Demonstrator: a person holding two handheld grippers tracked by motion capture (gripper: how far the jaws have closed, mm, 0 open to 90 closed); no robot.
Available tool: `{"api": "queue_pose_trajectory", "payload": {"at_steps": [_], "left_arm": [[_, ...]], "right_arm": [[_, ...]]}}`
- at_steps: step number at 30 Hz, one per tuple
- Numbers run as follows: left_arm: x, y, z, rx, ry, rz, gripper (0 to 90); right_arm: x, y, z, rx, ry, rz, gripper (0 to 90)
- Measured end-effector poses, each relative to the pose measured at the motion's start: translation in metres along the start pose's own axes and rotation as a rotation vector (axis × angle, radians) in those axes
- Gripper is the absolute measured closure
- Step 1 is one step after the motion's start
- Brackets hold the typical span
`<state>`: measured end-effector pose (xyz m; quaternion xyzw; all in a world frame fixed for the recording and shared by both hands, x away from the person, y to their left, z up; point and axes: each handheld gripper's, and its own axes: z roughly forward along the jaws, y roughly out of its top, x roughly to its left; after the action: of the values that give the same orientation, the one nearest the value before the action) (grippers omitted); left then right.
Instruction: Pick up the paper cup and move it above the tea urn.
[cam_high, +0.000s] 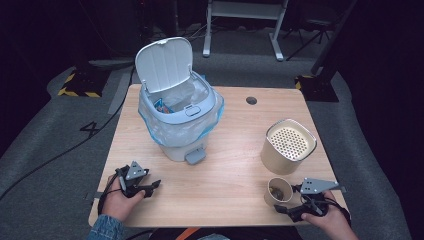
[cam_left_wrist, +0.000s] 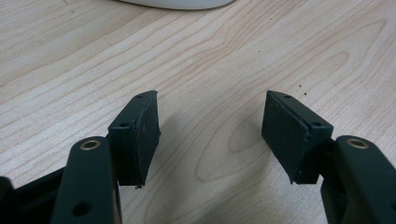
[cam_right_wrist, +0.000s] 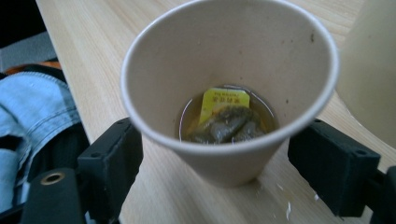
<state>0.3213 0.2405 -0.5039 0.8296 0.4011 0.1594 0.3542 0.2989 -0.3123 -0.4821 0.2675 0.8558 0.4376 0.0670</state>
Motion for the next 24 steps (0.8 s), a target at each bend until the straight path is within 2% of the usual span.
{"api": "queue_pose_trajectory", "payload": {"at_steps": [4,6,9,10,16,24], "left_arm": [[0.0,0.0,0.0,0.0,0.0,0.0,37.1],[0.0,0.0,0.0,0.0,0.0,0.001,37.1],[0.0,0.0,0.0,0.0,0.001,0.001,37.1],[0.0,0.0,0.0,0.0,0.0,0.0,37.1],[0.0,0.0,0.0,0.0,0.0,0.0,37.1],[0.0,0.0,0.0,0.001,0.001,0.004,37.1]], "right_arm": [[0.0,-0.001,0.008,-0.043,0.009,0.001,19.7],[0.0,-0.002,0.01,-0.047,0.01,0.002,19.6],[-0.001,-0.004,0.014,-0.064,0.009,0.007,21.8],[-0.002,-0.005,0.015,-0.075,0.001,0.008,26.1],[-0.004,-0.005,0.011,-0.111,-0.005,-0.001,30.5],[-0.002,0.004,0.001,-0.129,-0.003,-0.026,31.0]]}}
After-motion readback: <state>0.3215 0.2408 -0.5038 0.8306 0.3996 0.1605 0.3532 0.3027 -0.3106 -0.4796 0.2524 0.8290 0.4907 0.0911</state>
